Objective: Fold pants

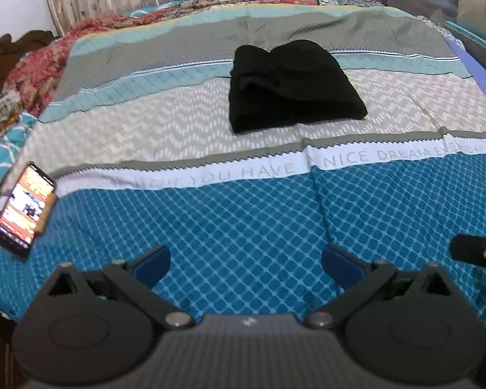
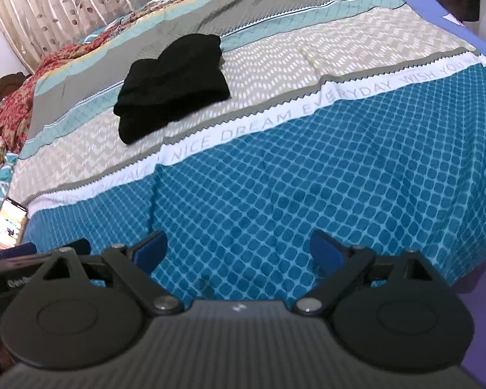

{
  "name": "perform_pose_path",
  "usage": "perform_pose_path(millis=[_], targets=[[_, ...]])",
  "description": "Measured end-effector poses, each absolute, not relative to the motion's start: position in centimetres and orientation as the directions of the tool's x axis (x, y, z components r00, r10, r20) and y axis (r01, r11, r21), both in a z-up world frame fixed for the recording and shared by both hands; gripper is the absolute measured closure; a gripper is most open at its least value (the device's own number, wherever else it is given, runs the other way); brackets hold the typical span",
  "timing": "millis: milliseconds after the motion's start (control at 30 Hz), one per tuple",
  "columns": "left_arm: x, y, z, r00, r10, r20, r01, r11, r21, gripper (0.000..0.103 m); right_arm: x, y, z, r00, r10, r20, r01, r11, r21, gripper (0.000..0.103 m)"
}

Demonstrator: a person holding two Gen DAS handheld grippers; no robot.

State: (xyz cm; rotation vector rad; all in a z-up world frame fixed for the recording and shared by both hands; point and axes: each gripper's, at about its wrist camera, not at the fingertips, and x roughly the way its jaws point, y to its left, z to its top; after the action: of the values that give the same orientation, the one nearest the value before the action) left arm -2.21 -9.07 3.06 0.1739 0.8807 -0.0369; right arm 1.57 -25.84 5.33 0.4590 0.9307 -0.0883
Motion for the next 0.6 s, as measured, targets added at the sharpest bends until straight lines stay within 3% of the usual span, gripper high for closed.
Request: perform_pose_path(millis=[200, 600], targets=[[-2.2, -9.3, 3.2, 0.637, 0.099, -0.765, 0.082, 0.977, 0.194, 0.000, 1.5, -24.3, 5.4, 0.587, 0.168, -0.792, 0.217, 0.910, 0.354, 0.007], [-2.0, -9.1, 2.8, 0.582, 0.098, -0.807, 0.084, 0.980, 0.180, 0.000, 0.8, -24.4, 5.6, 0.615, 0.139, -0.776, 0.228, 0.911, 0.344, 0.007]])
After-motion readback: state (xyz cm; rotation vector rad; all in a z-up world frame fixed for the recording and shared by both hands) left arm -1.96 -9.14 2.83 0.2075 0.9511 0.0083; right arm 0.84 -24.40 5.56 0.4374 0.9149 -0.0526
